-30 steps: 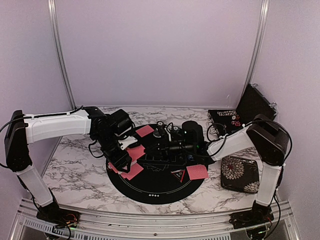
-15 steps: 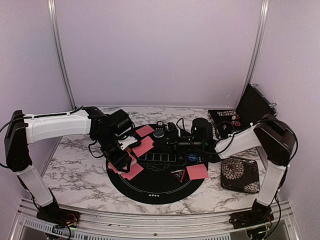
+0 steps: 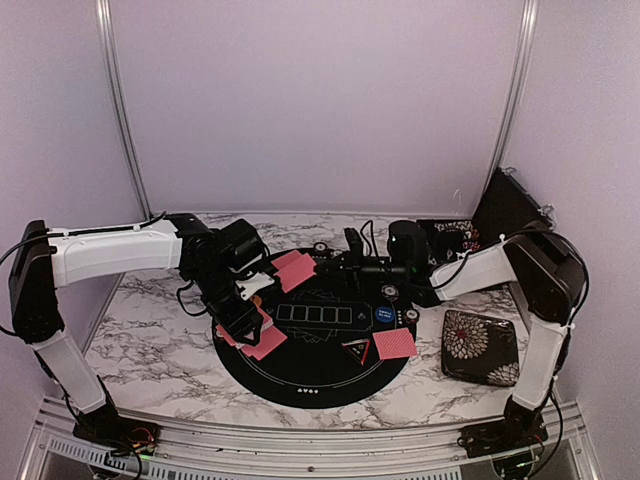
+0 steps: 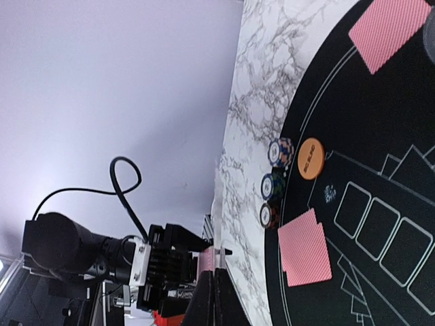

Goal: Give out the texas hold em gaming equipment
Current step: Pick up the poker card from the face-down deck piles, then distribute the poker card in the dealer area.

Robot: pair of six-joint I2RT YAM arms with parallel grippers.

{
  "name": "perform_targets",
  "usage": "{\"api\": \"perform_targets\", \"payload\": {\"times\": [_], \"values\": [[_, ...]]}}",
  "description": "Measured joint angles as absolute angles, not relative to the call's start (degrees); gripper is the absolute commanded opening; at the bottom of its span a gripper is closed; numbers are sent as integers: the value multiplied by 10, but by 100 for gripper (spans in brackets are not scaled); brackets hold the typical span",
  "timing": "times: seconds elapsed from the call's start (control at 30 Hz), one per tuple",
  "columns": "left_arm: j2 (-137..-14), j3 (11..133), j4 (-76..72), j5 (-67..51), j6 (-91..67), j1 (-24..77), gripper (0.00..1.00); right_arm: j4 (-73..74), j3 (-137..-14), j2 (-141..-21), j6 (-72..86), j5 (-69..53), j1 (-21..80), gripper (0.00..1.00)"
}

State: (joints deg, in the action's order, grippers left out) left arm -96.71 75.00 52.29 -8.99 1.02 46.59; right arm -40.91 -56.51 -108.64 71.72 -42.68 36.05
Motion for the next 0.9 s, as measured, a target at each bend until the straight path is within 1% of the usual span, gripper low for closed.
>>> {"api": "perform_targets", "payload": {"times": [0.27,0.57,0.9], "values": [[-967,749,523,-90,9,464,55,-314,-712,-1176,650,-430,336,0],[-950,740,519,-90,8,461,55,-183,-924,-1311,567,-412,327,0],[-948,737,517,-90,7,460,55,-89,-1057,-1432,533,-393,315,0]]}}
